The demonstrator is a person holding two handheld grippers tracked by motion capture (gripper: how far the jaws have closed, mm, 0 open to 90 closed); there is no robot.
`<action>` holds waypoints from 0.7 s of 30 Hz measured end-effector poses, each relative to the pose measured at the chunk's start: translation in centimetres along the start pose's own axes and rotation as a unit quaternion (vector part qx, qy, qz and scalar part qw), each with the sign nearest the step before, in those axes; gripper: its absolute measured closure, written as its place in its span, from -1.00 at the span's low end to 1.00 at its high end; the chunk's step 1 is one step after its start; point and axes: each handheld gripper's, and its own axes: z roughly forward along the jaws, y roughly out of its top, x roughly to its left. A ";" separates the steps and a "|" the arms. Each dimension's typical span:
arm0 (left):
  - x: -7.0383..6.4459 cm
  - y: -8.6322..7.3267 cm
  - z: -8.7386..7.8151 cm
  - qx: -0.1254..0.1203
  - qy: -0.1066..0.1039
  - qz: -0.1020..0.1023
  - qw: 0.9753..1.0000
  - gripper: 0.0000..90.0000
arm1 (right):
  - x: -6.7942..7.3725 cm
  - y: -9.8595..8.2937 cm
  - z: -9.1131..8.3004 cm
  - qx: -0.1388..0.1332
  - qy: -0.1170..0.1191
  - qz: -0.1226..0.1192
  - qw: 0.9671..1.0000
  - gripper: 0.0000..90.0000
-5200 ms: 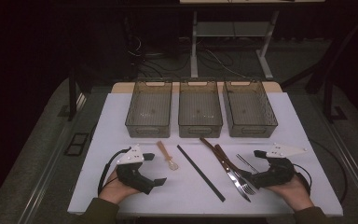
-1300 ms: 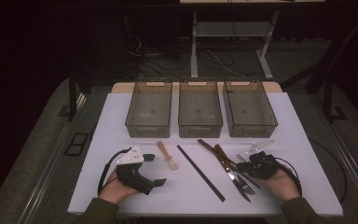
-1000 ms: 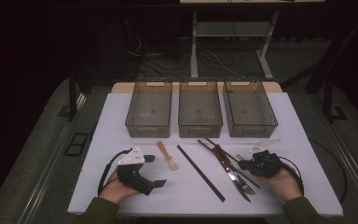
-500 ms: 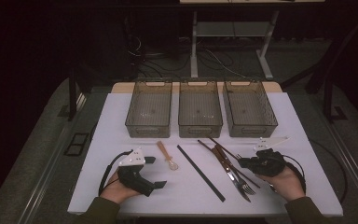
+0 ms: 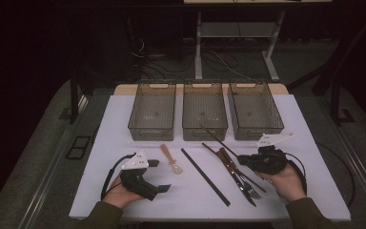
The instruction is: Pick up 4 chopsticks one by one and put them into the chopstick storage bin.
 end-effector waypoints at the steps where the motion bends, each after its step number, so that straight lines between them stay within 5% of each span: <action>1: -0.1 0.0 0.0 0.000 -0.001 0.001 1.000 -0.95 | 0.0 0.2 0.1 0.001 0.001 -0.001 1.000 0.89; 21: -0.1 0.1 -0.1 -0.004 -0.001 0.000 1.000 -0.95 | 1.3 4.1 3.2 0.001 0.006 -0.006 1.000 0.89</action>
